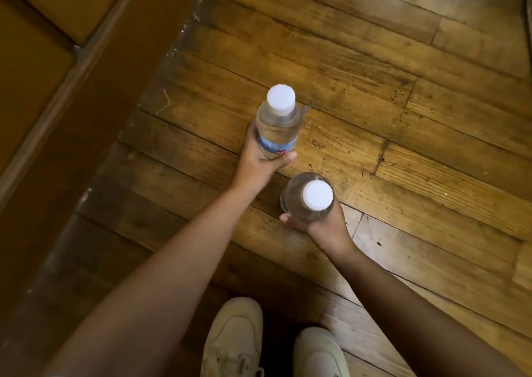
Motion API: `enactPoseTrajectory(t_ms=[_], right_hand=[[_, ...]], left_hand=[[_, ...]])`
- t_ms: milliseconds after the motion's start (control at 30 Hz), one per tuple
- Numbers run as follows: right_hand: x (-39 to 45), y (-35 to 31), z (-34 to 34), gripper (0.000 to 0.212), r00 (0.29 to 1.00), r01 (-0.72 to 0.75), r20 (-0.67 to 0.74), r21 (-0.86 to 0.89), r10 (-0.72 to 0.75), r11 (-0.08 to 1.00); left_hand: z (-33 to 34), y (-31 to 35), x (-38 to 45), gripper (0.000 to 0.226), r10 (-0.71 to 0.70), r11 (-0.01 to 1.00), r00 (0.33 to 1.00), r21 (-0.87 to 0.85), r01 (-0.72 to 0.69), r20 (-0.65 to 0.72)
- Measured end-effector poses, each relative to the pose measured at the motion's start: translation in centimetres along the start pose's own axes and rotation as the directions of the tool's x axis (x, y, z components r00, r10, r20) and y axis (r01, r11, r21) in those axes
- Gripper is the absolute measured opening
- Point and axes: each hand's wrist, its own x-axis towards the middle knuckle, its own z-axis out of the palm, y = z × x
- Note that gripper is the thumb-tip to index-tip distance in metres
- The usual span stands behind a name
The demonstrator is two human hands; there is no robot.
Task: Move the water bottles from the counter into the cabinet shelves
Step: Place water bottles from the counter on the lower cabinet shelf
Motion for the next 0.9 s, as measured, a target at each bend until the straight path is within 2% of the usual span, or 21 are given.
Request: enactPoseTrajectory(t_ms=[200,300,400,533,633,900], right_hand=[[0.0,0.2,-0.1,0.068,1.000,0.019,-0.014,-0.013,-0.020,1.000],[-0.7,-0.9,-0.7,0.073,1.000,0.000,0.011,-0.013,0.001,1.000],[-3.0,-4.2,-2.0,0.068,0.998,-0.043,0.037,0.034,0.042,0.998],[-7.6,-11.8,-3.5,0.063,0.993,-0.101,0.077,0.082,0.095,0.991],[-11.4,-18.7,-4.4,0.065,0.987,-0.122,0.115,0.077,0.113,0.990],[-22.5,-38.2,-5.0,0.060,0.958,-0.130,0.260,0.033,0.118,0.991]], left_hand=[[0.1,0.2,0.0,0.077,-0.015,1.000,1.000,-0.020,0.015,-0.014],[-0.3,1.6,-1.0,0.069,-0.116,0.990,0.992,-0.089,0.111,-0.051],[-1.1,4.8,-3.1,0.054,-0.213,0.968,0.976,-0.141,0.206,-0.043],[-2.8,11.3,-7.5,0.041,-0.304,0.936,0.953,-0.190,0.298,-0.004],[-4.3,17.9,-11.6,0.046,-0.352,0.917,0.936,-0.200,0.346,0.004],[-9.0,37.9,-23.2,0.036,-0.364,0.889,0.929,-0.275,0.366,0.061]])
